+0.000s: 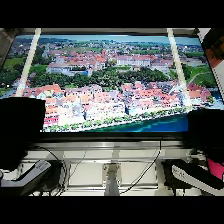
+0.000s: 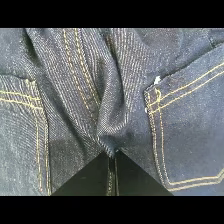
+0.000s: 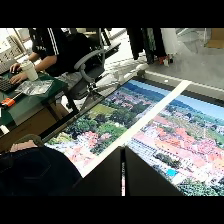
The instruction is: Fold the clothes and pants, and hang the long-sleeved shirts on hangers.
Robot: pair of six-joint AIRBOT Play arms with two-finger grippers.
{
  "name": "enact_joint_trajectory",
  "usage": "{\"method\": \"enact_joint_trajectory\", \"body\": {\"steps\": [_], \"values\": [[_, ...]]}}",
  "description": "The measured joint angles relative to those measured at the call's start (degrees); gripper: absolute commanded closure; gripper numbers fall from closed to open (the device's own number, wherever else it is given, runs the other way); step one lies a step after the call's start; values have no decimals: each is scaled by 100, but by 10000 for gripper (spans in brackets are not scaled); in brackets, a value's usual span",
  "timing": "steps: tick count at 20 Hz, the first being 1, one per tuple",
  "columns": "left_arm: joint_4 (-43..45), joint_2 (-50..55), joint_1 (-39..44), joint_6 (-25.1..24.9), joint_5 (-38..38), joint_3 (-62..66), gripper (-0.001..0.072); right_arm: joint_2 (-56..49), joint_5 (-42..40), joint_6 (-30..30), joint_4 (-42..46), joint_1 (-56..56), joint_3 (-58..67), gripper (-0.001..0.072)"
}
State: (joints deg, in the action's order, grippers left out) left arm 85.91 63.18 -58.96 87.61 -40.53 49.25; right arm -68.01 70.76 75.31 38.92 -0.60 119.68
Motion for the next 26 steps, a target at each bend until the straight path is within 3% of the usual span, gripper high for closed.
{"method": "enact_joint_trajectory", "body": {"steps": [2, 4, 10, 12, 15, 19, 26], "values": [[-533, -136, 13, -46, -131, 4, 695, 0, 0, 0, 0, 0, 0, 700], [-1453, -376, 98, -396, -205, 4, 695, 0, 0, 0, -2, 0, 0, 701], [-5298, -1567, 1113, -2608, -256, 11, 695, 2, -7, 2, -4, 0, 0, 701], [-6113, -2017, 1740, -3119, -258, 17, 696, 0, -85, 4, -17, -4, 0, 700], [-6467, -2516, 2874, -3510, -278, 17, 695, 0, -197, 11, -103, -11, 0, 700], [-6404, -2677, 4415, -3611, -289, 17, 695, 0, -275, 15, -164, -11, 0, 701], [-6022, -1895, 6596, -3644, 33, 17, 696, 0, -286, 129, 315, -11, 0, 702]]}}
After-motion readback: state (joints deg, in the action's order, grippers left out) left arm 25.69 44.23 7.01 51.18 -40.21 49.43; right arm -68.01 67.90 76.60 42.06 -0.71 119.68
